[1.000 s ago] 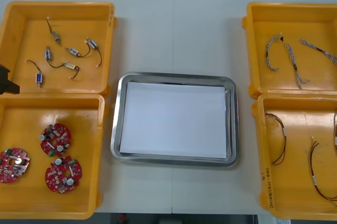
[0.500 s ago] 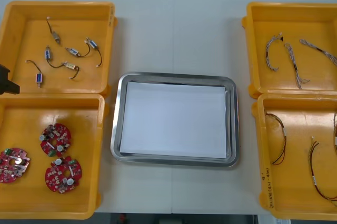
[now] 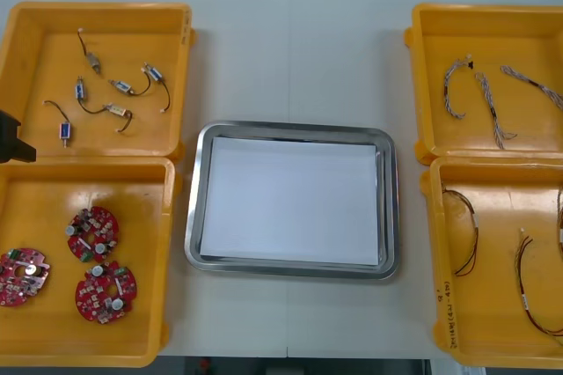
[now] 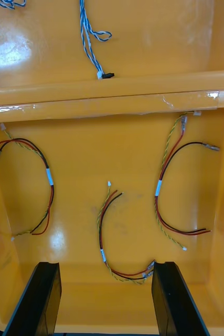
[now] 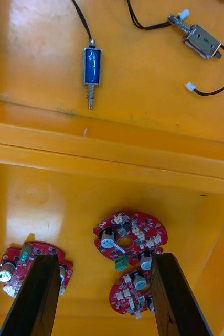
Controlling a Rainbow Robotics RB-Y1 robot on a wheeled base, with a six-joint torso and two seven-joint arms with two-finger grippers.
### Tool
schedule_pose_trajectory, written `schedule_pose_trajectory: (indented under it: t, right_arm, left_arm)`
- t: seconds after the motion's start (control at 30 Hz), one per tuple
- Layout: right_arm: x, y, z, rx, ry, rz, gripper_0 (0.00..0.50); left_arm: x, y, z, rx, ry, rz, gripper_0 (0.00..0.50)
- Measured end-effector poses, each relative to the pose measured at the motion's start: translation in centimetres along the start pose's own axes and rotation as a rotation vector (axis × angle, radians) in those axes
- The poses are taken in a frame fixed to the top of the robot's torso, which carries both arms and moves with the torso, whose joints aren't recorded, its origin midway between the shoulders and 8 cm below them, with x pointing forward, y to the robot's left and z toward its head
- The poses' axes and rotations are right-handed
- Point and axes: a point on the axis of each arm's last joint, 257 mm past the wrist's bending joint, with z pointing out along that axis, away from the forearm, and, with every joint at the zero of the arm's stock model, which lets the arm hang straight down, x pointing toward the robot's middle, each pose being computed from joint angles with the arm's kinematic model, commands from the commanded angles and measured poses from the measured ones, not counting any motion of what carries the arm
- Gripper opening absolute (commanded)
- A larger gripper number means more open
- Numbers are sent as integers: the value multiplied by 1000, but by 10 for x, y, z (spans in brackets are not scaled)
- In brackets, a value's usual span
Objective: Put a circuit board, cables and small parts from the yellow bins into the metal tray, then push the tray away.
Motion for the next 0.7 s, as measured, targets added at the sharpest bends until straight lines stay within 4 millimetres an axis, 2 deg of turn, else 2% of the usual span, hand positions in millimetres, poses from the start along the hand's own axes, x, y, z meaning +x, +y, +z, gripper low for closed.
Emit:
schedule_pose_trajectory:
  t: [0.47,0.57,0.7]
  right_arm:
    - [-9,-1,-2,4,-30,2,500]
    - [-10,-5,-2,20,-34,8,500]
    - [-11,-9,-2,36,-39,14,500]
  left_arm:
    - [2,5,-8,-17,19,39,500]
    - [11,6,-8,-6,46,47,500]
    - [28,19,-4,-24,90,44,500]
